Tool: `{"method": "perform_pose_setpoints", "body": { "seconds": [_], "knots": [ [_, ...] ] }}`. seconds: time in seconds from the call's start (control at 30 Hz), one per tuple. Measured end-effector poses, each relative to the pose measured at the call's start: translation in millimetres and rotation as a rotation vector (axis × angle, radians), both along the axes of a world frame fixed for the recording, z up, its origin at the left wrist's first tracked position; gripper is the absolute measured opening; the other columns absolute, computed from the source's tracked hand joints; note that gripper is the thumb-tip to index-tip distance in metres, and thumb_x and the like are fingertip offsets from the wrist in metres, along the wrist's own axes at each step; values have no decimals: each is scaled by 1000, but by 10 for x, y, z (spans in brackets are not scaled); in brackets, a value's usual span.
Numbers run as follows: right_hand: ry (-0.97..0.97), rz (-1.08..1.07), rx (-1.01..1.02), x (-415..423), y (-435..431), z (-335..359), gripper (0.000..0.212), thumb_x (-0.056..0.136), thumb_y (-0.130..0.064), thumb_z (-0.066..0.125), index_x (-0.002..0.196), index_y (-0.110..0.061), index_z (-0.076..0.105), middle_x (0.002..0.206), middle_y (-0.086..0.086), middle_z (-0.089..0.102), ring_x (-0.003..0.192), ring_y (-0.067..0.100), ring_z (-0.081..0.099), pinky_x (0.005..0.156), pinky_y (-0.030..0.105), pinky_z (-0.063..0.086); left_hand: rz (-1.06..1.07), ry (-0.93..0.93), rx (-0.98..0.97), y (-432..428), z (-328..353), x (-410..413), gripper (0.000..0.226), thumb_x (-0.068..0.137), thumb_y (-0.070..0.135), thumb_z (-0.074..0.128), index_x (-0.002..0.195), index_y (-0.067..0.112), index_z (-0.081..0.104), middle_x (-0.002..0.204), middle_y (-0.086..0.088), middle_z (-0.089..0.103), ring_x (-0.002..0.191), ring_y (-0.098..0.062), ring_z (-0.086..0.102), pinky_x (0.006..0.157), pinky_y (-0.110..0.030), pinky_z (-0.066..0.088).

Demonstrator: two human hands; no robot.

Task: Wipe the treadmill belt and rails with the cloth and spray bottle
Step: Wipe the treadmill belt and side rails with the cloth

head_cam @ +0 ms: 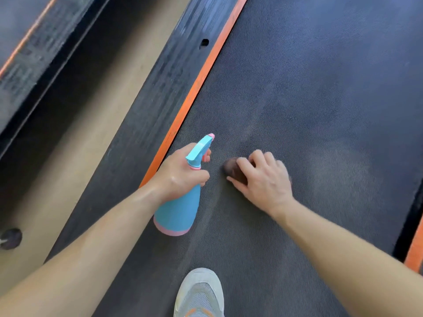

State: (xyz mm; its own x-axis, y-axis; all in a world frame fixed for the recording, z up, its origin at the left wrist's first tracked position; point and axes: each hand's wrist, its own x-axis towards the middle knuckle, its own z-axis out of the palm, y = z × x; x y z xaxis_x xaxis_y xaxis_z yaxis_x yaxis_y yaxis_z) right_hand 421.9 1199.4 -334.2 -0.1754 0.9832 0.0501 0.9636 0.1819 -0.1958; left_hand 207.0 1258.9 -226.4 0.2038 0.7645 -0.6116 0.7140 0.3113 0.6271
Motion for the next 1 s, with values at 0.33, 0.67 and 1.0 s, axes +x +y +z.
{"method": "perform_pose_setpoints", "body": {
  "seconds": [0.33, 0.67, 1.0],
  "knots": [
    [-4, -412, 9, -126, 562, 87, 52, 92, -64, 53, 109, -15, 57, 106, 11, 54, 93, 33, 54, 65, 41, 45, 68, -54, 22, -132, -26, -86, 52, 81, 9, 68, 126, 34, 63, 114, 14, 66, 92, -9, 64, 77, -24, 48],
    [-15, -363, -82, 250, 960, 158, 54, 93, -67, 49, 116, -19, 52, 118, 12, 51, 107, 35, 53, 72, 45, 46, 21, -41, 9, -112, -67, 28, 37, 84, 7, 67, 109, 34, 62, 112, 15, 67, 83, -1, 65, 68, -23, 41],
    [-33, 58, -5, -58, 28, 42, 45, 90, -60, 61, 102, -17, 56, 97, 9, 54, 84, 32, 56, 59, 41, 47, 43, -39, -9, -27, -57, 77, 51, 79, 15, 67, 127, 32, 62, 107, 15, 65, 90, -10, 67, 73, -26, 44]
  ]
}}
